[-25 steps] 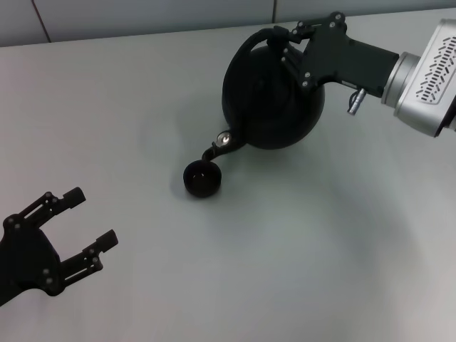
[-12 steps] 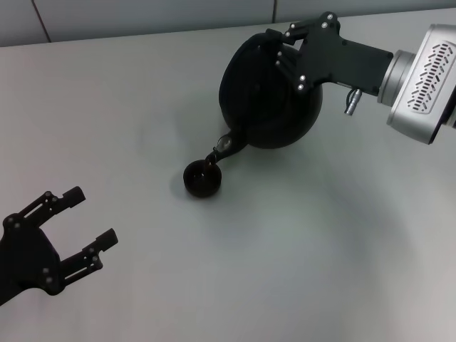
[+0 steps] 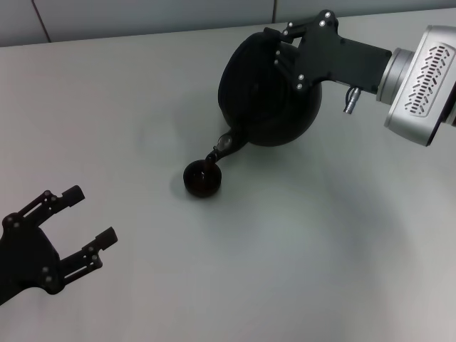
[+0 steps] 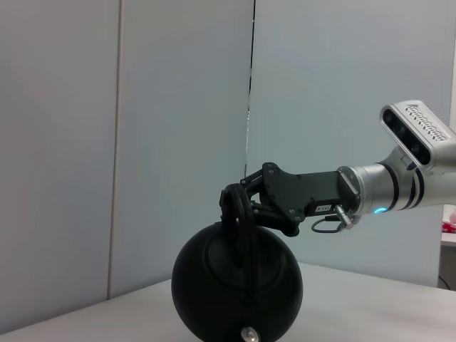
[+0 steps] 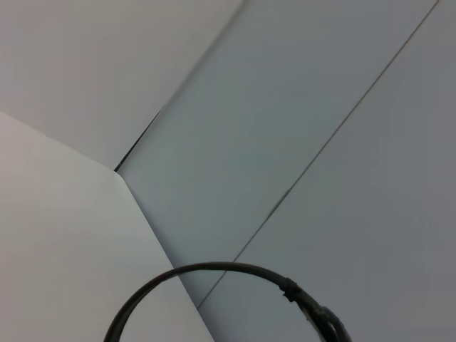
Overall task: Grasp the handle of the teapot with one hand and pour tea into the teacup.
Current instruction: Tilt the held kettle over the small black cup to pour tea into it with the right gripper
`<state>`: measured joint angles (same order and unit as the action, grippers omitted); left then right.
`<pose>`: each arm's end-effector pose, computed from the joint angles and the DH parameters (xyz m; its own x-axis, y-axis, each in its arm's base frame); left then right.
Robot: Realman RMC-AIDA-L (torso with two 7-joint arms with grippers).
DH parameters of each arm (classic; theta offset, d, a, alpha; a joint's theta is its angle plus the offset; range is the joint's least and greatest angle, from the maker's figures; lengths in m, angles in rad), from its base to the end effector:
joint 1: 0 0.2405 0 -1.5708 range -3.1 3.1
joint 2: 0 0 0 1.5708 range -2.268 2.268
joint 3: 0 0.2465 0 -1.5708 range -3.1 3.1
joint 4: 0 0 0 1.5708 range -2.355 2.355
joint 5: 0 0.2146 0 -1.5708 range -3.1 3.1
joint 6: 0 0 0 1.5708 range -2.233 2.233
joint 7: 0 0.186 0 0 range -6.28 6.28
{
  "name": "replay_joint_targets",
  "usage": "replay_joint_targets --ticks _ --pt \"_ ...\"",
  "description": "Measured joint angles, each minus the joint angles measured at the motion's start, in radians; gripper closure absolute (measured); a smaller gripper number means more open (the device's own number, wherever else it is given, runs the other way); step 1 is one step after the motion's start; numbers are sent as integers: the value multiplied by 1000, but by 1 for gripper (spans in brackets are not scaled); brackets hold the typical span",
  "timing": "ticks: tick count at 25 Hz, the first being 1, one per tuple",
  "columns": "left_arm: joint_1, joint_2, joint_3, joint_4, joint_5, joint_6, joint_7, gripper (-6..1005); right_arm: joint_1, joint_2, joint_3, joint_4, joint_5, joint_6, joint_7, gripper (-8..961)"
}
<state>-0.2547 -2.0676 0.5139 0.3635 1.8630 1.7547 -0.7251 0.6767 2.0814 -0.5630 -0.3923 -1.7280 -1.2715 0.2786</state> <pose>-0.2953 0.2421 -0.0306 0.7134 0.0556 0.6985 0.4057 -0.8456 -0.3470 0.2147 0.4157 -0.0315 0.8716 0.4464 -0.2027 0.1486 -0.6345 -0.7585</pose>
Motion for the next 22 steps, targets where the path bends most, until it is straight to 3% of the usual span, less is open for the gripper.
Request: replay_joint_targets --ticks 12,22 --pt "-1 0 0 0 0 0 -1 188 -5 0 0 -4 -2 9 177 809" --pt "-3 0 0 0 -2 0 -6 188 -50 0 13 1 30 16 364 804"
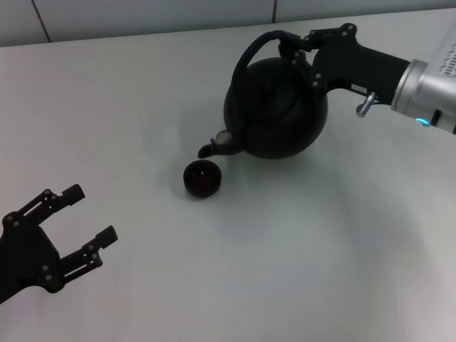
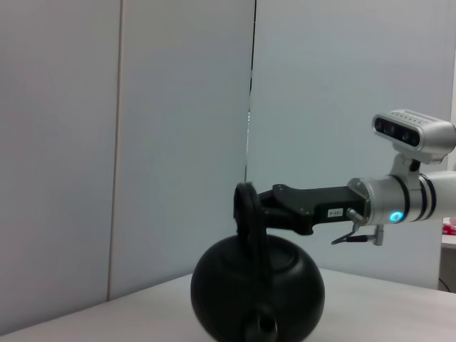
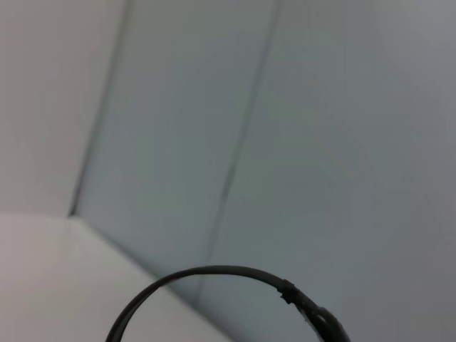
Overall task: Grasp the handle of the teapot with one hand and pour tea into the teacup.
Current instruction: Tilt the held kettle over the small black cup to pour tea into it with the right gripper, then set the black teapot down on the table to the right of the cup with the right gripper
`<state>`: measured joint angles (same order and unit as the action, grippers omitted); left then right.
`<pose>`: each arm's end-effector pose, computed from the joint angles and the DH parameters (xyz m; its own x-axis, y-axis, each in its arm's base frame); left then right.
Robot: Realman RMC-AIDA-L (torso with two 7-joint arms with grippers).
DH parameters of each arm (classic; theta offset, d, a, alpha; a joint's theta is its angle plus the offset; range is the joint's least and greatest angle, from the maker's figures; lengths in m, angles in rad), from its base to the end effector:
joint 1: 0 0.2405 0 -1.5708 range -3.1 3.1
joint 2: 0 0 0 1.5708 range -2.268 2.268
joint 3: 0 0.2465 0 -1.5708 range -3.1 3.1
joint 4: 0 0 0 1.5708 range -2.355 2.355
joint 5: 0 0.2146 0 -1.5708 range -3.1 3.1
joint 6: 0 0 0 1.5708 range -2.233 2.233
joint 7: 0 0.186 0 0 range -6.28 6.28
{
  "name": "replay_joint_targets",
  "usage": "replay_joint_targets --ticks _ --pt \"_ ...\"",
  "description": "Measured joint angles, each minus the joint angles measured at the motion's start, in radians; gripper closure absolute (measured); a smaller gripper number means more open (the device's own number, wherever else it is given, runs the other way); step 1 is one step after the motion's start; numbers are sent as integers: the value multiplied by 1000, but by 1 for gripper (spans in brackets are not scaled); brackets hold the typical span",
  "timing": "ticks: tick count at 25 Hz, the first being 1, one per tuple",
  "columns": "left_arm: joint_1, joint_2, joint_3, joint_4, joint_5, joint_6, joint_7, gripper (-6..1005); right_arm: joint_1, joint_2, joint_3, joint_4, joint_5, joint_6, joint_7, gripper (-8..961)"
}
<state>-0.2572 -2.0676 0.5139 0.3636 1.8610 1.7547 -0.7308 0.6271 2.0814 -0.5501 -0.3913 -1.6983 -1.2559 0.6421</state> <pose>-0.2946 0.2430 -0.0303 0.7107 0.0576 0.7011 0.4081 -0.8455 -0.3443 0.2365 0.4096 -0.0254 0.8696 0.1428 -0.4726 -0.2393 -0.7153 -0.6565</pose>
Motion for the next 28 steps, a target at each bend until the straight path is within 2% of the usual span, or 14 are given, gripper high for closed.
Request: replay_joint_targets --ticks 9,14,19,28 --pt "-7 0 0 0 0 1 1 188 -111 0 1 43 221 -10 60 799" --pt "-8 0 0 0 0 2 3 187 -158 0 7 73 277 -13 84 796" --pt "-8 0 1 0 0 4 4 187 -169 -1 44 118 281 -18 89 794" --pt "-8 0 3 0 0 5 4 187 -172 1 51 139 290 -28 86 789"
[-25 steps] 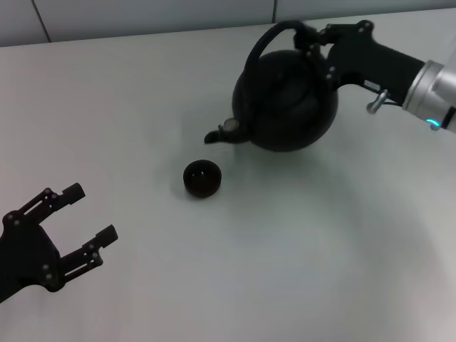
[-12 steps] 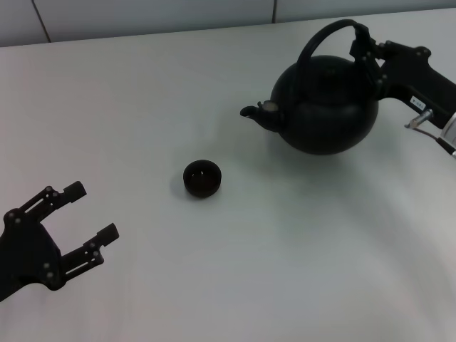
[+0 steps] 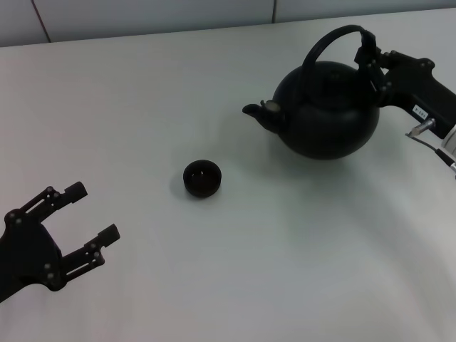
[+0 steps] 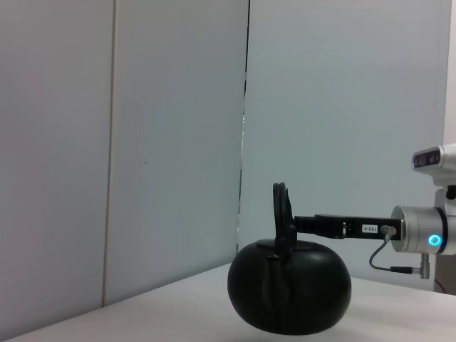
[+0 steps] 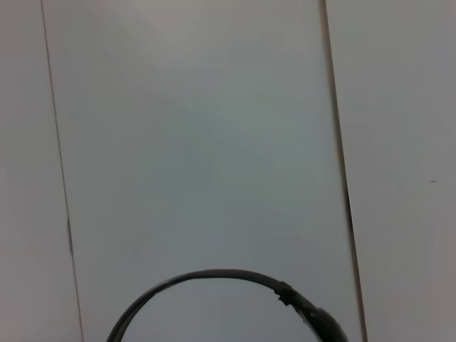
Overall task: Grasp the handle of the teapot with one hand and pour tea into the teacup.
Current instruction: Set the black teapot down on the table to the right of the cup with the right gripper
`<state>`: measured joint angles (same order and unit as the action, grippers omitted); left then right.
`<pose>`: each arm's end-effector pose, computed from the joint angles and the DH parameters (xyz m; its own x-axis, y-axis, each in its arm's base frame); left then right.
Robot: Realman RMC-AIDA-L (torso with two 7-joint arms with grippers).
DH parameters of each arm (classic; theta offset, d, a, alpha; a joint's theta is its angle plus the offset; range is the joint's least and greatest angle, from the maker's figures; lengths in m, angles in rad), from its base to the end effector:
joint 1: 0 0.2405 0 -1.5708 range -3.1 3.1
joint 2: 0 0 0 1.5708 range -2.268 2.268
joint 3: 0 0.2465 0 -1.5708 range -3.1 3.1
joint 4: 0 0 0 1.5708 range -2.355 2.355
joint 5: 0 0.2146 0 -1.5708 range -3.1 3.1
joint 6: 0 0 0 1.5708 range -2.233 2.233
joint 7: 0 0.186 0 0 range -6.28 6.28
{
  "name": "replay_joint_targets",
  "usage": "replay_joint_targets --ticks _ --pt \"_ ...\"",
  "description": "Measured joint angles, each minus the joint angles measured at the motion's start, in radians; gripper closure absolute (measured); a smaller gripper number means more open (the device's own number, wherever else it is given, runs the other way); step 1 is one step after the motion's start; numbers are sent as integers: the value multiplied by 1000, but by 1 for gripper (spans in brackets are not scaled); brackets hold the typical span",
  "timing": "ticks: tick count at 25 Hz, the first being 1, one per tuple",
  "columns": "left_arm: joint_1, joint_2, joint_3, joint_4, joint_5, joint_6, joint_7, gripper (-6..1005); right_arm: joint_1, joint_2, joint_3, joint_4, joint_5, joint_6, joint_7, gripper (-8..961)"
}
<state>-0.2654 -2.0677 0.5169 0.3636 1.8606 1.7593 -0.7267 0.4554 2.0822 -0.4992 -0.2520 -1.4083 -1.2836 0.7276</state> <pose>-0.2917 0.2448 -0.0304 0.7112 0.0470 0.7015 0.3952 -0.8519 -0.3435 0.3017 0.3703 -0.0044 0.6524 -0.0406 -0.7568 -0.6766 -0.4810 -0.5575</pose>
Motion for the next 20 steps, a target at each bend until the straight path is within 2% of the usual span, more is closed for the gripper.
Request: replay_joint_targets --ticks 11,20 --pt "-1 0 0 0 0 0 3 188 3 1 14 81 14 47 -141 783" --pt "-1 0 0 0 0 0 3 188 6 1 18 97 16 48 -160 778"
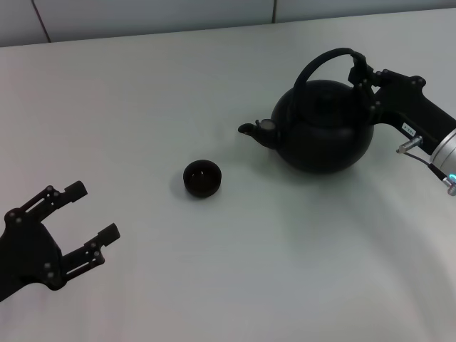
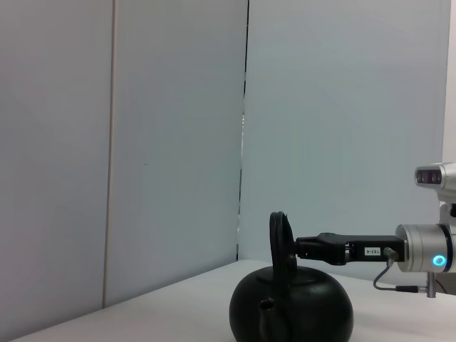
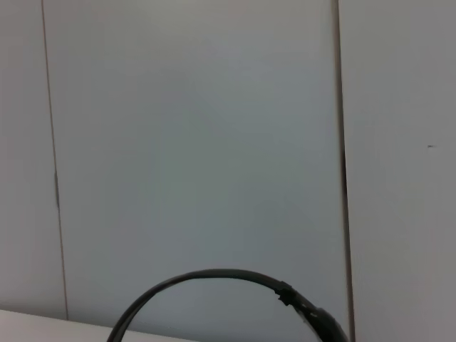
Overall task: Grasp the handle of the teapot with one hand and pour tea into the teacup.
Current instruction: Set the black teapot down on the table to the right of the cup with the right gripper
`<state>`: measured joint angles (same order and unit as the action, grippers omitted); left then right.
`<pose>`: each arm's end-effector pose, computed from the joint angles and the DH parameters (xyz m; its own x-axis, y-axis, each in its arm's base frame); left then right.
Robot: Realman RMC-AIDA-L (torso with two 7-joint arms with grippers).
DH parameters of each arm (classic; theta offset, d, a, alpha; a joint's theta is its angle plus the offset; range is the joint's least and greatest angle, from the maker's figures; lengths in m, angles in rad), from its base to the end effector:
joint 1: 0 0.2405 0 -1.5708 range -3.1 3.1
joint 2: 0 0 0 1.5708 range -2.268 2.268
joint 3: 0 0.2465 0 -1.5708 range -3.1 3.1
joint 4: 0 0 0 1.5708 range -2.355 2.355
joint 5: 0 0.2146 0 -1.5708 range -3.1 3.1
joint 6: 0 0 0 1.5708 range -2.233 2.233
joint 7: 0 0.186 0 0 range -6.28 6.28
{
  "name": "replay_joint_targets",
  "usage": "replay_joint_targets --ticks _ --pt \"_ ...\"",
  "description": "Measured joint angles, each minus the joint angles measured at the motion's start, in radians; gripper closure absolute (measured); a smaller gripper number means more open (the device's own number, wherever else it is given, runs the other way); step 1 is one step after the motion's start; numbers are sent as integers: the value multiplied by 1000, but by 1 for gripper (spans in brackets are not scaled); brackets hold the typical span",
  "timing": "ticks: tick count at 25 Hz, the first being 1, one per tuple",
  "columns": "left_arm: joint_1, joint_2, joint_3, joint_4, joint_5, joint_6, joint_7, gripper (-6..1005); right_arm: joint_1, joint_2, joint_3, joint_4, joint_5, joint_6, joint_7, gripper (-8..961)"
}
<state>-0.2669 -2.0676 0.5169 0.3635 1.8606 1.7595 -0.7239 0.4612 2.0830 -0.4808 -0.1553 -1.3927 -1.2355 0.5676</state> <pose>-0.2913 0.2452 -0.0304 0.7122 0.0436 0.7006 0.3919 -0.8527 -0.3454 0.3115 0.3639 -0.0245 0.7080 -0.0557 -0.7040 -0.6474 -0.4494 -0.6155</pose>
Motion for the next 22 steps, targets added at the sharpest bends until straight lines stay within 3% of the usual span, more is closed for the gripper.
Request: replay_joint_targets --ticks 10,15,22 --pt "0 0 -3 0 0 0 -3 187 1 0 11 12 1 36 -15 773" --pt "0 1 -3 0 0 4 -6 187 -10 1 22 13 1 27 -16 531" --pt "0 1 -1 0 0 6 -3 187 -91 0 27 12 1 -88 -16 409"
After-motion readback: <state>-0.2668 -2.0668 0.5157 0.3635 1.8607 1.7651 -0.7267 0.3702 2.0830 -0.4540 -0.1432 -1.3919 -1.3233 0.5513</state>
